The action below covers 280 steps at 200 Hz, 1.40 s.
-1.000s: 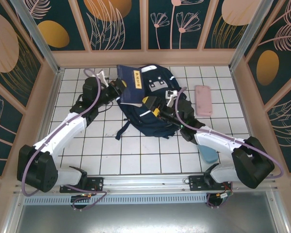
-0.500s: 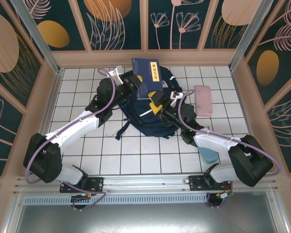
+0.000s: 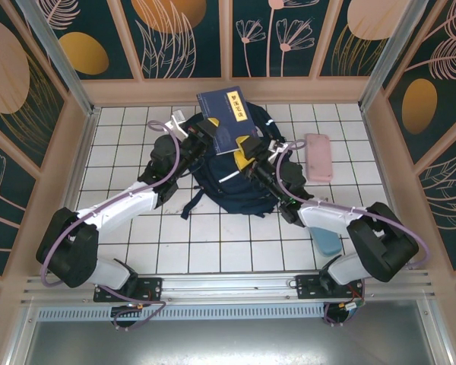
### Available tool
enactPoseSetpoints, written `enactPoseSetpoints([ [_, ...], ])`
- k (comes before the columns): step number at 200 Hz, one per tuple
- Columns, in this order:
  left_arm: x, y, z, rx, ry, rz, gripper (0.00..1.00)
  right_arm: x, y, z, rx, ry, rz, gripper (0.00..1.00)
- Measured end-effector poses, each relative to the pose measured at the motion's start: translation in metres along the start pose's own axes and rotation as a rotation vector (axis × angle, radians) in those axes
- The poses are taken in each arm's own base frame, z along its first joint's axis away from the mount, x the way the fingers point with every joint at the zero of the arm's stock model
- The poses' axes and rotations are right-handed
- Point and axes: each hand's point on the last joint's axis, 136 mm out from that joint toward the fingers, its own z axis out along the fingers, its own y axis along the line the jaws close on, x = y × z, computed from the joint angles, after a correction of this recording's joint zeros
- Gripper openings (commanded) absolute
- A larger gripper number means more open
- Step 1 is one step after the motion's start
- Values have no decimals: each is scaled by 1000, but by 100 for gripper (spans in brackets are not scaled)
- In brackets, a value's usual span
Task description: Pack the student bag
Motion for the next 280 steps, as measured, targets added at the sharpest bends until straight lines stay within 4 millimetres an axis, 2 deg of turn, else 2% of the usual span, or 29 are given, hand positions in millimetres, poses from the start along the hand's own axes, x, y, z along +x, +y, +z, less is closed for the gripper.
enactPoseSetpoints([
  [42, -6, -6, 0, 25, -31, -40, 4, 0, 23, 15, -96, 10, 32, 58],
  [71, -8, -3, -2, 21, -50, -51, 4, 0, 26, 16, -125, 13, 70, 56],
  [80, -7, 1, -2, 12, -52, -52, 4, 0, 26, 16, -131, 13, 79, 50],
  [111, -7, 7, -3, -3, -59, -53, 4, -1, 27, 17, -143, 12, 103, 39],
  [142, -8, 7, -4, -5, -65, -57, 7, -2, 26, 17, -145, 9, 118, 19],
  [159, -8, 8, -4, -6, -69, -60, 20, -3, 23, 18, -133, 5, 110, 14],
  [180, -9, 12, -4, -26, -73, -59, 57, -6, 11, 19, -73, -22, 69, 3],
  [201, -7, 26, -6, -95, -66, -39, 73, -12, -1, 19, 35, -55, -12, 0],
  [216, -5, 37, -9, -155, -56, -10, 79, -19, -4, 15, 106, -76, -90, 0],
  [237, -1, 47, -14, -208, -34, 35, 85, -39, -4, 5, 211, -135, -213, 0],
  [280, 19, 70, -20, -290, 92, 205, 86, -84, 1, -23, 372, -214, -411, 0],
])
